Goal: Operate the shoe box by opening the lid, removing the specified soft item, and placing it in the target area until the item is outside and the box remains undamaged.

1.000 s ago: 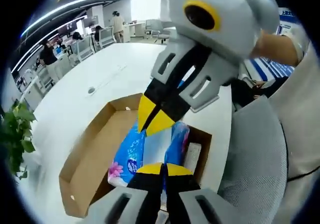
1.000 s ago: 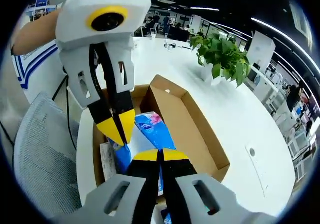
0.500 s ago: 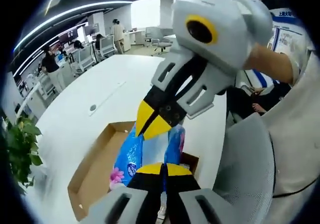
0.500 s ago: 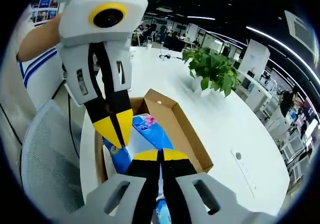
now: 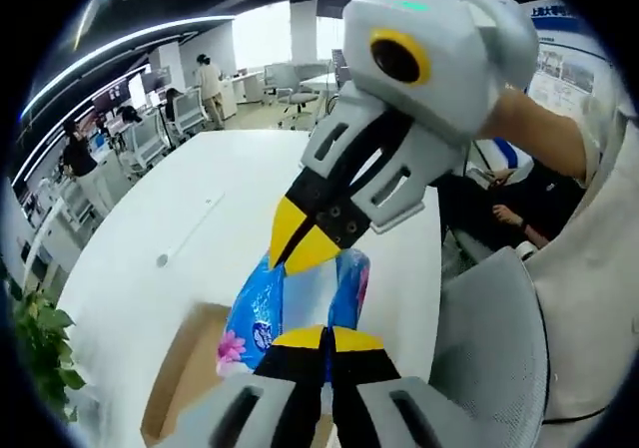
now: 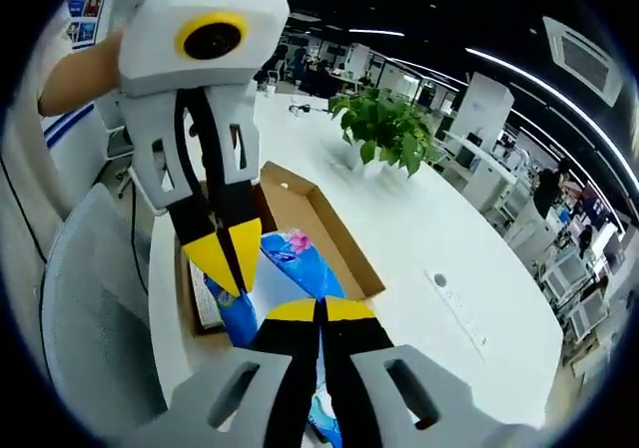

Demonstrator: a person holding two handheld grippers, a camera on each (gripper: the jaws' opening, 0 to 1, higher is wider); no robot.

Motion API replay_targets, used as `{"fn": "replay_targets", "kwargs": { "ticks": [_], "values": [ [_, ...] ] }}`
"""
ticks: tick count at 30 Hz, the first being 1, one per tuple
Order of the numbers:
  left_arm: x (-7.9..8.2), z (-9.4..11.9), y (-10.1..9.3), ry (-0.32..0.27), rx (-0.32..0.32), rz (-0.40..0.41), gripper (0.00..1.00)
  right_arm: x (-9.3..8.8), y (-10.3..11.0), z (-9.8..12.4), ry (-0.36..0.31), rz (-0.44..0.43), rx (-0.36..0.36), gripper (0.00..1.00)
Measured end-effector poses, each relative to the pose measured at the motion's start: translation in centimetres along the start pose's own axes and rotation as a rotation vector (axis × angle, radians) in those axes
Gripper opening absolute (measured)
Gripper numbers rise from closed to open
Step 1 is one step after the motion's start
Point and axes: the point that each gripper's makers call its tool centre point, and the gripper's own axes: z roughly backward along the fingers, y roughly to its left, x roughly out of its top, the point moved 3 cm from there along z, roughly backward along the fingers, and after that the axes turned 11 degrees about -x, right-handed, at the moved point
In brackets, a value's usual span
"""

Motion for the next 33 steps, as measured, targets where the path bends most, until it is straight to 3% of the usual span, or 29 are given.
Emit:
{"fn": "replay_targets", "kwargs": {
  "ticks": [7,18,33],
  "values": [
    [2.8,-2.8,-0.4,-0.014,-0.036,-0.036,0.00,-2.3,-2.5,1.8,0.020,-0.029,-0.048,0.00],
    [5.9,-6.1,-0.8,-0.033,-0.075,-0.062,0.00,-5.3,-5.4,3.9,0.050,-0.060,-0.059,0.00],
    [9.0,-10.2,-1.0,-0.043,-0.120,-0.073,0.00,-8.8,-8.3,5.4,0.091,-0.061,-0.057,0.00]
  ]
}}
